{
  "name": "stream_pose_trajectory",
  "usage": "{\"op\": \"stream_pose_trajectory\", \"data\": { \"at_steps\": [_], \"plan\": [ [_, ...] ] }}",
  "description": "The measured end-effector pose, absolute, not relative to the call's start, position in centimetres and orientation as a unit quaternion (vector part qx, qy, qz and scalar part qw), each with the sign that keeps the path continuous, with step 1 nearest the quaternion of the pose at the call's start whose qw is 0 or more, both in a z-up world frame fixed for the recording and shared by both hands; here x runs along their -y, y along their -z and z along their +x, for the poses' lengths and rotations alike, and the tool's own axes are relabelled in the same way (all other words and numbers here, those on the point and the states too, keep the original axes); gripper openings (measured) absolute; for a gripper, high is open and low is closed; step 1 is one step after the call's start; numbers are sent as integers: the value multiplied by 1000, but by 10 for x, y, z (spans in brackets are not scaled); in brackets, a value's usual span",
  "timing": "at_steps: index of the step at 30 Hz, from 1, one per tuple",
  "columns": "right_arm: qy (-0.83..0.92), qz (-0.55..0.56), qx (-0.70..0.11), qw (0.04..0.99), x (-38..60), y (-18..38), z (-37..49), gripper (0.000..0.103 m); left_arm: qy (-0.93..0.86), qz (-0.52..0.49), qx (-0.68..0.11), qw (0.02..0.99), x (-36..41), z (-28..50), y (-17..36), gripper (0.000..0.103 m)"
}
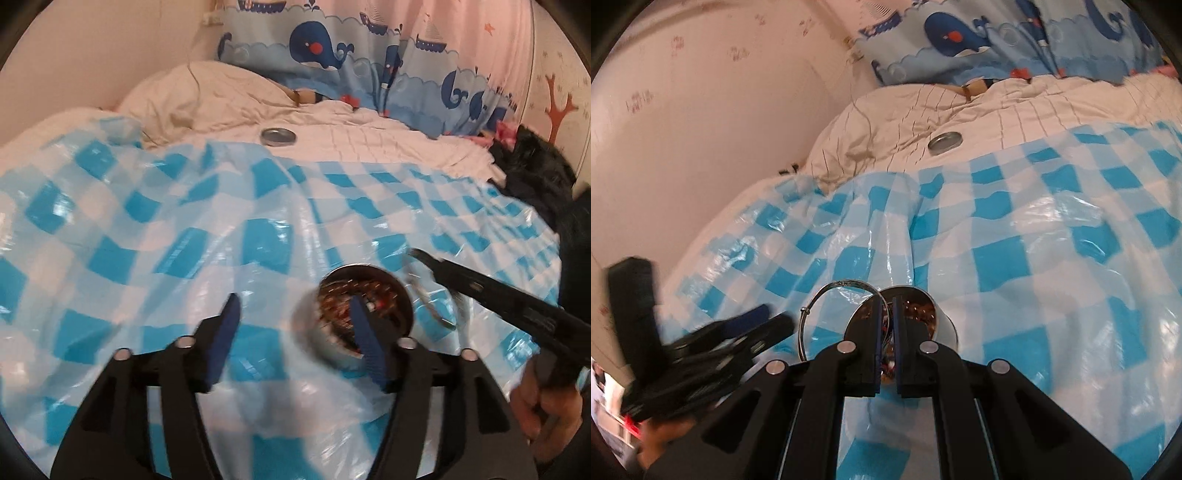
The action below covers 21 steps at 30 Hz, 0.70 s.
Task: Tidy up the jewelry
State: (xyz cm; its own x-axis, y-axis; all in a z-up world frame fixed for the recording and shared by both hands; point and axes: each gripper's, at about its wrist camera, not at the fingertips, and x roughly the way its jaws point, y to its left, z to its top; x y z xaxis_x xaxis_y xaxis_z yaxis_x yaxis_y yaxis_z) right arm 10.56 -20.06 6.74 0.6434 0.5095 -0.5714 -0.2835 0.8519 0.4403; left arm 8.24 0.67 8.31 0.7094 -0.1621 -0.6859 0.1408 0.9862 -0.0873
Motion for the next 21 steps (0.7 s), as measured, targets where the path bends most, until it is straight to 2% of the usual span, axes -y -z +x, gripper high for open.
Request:
{"op": "stream_pose_trajectory", "data": {
  "at_steps": [2,4,8,10,13,21],
  "plan": [
    [-211,130,-379,891,188,-56,117,10,76,-11,-371,926,-10,77,-84,74],
    [-201,125,-391,889,188,-52,119,29,74,-8,-373,925,-11,73,-84,78],
    [-184,110,-375,902,202,-64,92,43,72,11,-375,924,-3,67,-83,90],
    [-171,108,-359,911,212,-69,69,70,70,21,-377,924,3,65,-82,94],
    [-121,98,-321,934,227,-68,39,85,66,26,-381,922,15,62,-78,95],
    [-66,129,-349,926,245,-54,49,92,59,55,-398,914,36,62,-61,95]
  ]
}}
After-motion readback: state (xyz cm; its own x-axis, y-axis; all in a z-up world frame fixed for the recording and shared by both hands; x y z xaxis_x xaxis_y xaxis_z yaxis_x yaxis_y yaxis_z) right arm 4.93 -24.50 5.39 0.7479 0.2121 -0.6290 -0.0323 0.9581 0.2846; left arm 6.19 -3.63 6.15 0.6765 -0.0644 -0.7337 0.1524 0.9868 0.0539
